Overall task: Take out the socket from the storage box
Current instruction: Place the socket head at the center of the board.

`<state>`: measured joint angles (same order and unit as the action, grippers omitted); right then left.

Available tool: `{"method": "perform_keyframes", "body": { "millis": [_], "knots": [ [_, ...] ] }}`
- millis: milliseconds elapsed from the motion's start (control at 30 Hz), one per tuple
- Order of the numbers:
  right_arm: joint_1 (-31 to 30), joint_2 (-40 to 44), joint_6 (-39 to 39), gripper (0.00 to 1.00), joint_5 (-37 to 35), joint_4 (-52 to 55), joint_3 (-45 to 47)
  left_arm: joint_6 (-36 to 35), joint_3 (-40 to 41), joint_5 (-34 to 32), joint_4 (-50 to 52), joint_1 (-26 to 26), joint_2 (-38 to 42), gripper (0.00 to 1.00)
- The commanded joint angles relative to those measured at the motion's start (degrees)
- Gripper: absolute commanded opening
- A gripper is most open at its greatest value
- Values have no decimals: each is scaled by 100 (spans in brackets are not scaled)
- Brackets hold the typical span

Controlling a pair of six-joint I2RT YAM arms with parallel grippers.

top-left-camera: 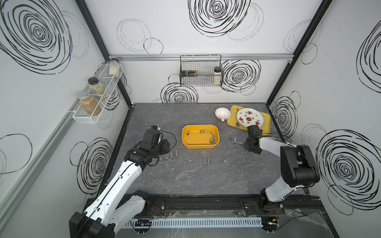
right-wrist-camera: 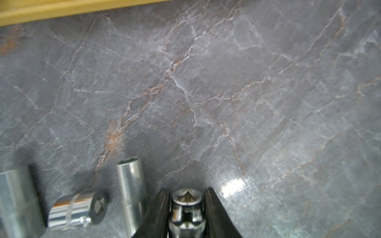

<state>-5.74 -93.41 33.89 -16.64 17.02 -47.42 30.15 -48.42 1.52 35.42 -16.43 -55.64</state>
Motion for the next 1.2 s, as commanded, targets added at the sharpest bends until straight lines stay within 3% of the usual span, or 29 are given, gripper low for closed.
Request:
{"method": "perform_keyframes", "body": {
  "millis": [0, 567, 833, 1167],
  "knots": [
    [35, 11, 43, 34, -5, -23, 13, -84, 33, 55, -220, 33, 9, 50],
    [29, 261, 48, 38, -44, 3, 58, -79, 35, 24, -211, 25, -26, 50],
    [30, 766, 6, 39, -89, 103, 92, -80, 35, 24, -226, 23, -43, 50],
    [-60, 2039, -111, 39, 913, -294, 426, 248, -328, 77, -331, -142, -437, 49]
  ]
}}
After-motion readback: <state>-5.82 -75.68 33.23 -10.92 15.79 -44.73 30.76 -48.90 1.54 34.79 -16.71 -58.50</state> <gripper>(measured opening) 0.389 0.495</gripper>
